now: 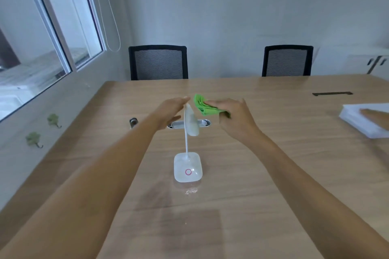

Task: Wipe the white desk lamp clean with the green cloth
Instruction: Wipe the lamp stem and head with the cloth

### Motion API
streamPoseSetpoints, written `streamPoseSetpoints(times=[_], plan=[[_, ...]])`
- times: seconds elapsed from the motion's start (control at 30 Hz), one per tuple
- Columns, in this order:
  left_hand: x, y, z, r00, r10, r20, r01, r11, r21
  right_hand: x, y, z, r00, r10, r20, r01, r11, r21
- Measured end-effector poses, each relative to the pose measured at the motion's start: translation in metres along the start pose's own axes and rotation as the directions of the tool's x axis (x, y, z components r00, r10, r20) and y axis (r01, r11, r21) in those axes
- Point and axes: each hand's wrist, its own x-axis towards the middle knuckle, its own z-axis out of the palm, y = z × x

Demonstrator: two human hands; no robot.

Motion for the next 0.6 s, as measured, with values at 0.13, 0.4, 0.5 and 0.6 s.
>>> streamPoseSetpoints(times=[0.13, 0.4, 0.5, 0.6], plan=[[0.001, -0.007, 0.003, 1.0, 0.006, 0.019, -0.005, 1.0, -0.029, 0.01, -0.008, 0.014, 0.982, -0.088, 0.17, 0.106, 0.989, -0.099], [-0.006, -0.006, 0.0, 1.0, 0.019, 0.003, -0.019, 0.998, 0.053, -0.029, -0.028, 0.001, 0.919, -0.201, 0.338, 0.275, 0.943, -0.187], [-0.007, -0.005, -0.002, 1.0, 0.013, 0.018, -0.014, 0.998, 0.062, -0.045, -0.041, -0.018, 0.889, -0.301, 0.345, 0.348, 0.934, -0.084], [-0.007, -0.004, -0.003, 0.999, 0.017, 0.038, -0.019, 0.998, 0.053, -0.017, -0.043, -0.017, 0.935, -0.209, 0.288, 0.258, 0.956, -0.144]])
